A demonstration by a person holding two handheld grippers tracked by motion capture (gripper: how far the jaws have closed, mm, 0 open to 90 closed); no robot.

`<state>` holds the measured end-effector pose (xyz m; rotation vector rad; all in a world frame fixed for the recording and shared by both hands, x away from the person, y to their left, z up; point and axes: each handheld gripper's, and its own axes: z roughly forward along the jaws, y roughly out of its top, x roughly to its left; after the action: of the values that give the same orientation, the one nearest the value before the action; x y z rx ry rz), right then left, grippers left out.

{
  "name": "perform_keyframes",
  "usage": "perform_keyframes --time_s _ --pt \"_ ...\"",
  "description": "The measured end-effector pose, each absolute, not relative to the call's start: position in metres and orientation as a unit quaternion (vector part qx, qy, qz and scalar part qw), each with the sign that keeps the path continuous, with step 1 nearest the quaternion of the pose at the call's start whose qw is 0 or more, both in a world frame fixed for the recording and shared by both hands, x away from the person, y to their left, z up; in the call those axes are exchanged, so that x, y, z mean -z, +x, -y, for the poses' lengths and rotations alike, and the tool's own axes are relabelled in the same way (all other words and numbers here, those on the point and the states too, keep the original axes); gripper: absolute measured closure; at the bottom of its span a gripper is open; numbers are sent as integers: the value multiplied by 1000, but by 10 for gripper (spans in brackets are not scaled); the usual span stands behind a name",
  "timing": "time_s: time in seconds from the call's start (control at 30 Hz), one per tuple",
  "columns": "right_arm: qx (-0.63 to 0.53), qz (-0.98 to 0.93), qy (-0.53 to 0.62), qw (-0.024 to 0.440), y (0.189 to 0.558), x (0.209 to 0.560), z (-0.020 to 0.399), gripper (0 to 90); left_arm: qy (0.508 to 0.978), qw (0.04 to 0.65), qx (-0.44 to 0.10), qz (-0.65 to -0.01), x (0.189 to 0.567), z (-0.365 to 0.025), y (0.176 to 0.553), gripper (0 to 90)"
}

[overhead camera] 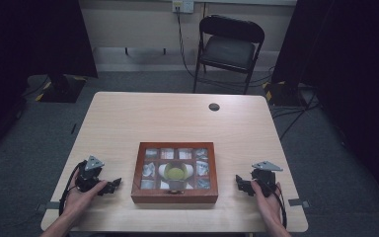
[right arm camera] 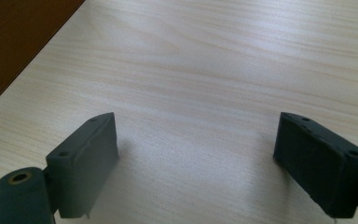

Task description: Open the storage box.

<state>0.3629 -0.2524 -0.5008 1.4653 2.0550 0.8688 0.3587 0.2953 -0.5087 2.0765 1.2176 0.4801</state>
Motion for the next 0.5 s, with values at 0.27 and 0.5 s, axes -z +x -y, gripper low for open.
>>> perform_keyframes --time_s 0.27,0.5 --pt "-316 -746 537 235 363 501 252 118 791 326 -181 -485 505 -293 361 46" --pt "-316 -746 537 235 363 501 252 118 808 317 -157 -472 497 -290 358 176"
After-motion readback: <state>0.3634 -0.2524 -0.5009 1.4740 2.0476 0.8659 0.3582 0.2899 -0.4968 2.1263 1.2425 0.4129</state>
